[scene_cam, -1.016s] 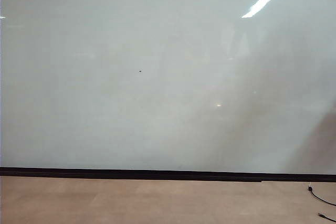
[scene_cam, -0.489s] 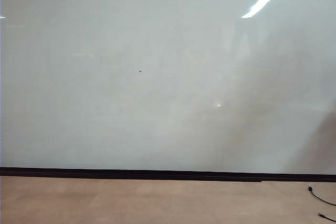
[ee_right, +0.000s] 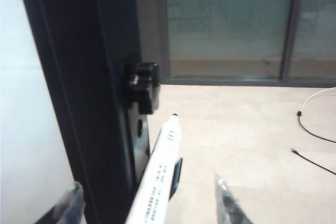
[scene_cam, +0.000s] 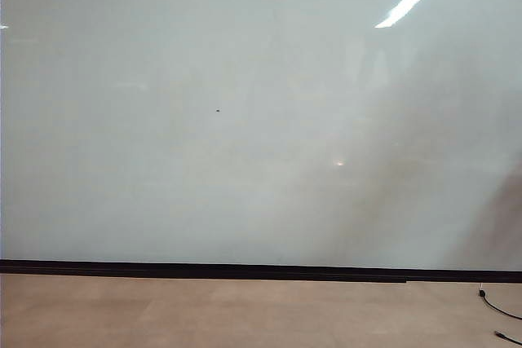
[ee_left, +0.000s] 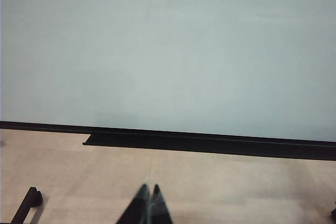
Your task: Pick up the pen on the shelf to the right of the whiteboard and write the letter A.
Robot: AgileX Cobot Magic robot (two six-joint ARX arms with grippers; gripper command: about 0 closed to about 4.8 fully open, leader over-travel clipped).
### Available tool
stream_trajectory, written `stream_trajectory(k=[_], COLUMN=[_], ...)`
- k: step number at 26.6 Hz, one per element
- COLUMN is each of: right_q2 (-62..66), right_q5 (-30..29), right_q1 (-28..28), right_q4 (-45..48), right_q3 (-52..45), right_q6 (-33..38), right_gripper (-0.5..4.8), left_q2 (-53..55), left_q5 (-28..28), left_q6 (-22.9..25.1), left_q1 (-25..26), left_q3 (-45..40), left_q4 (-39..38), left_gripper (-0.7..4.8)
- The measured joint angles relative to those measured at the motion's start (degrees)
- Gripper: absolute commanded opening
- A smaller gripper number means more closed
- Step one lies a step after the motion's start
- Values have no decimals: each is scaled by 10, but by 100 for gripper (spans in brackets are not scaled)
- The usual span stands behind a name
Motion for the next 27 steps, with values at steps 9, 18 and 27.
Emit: stream_trajectory(k=[9,18,27], right_q2=[7,17,17], right_q5=[-9,-9,-10], right_q1=[1,7,7], right_q4=[-10,-17,5], right_q3=[13,15,15], right_q6=[2,2,7], right_gripper=[323,292,270], left_q2=[0,0,0], left_q5=[0,0,0], left_q6=[0,0,0], left_q1=[0,0,0], left_q3=[0,0,0], left_q4=[0,0,0], left_gripper=[-5,-4,-4])
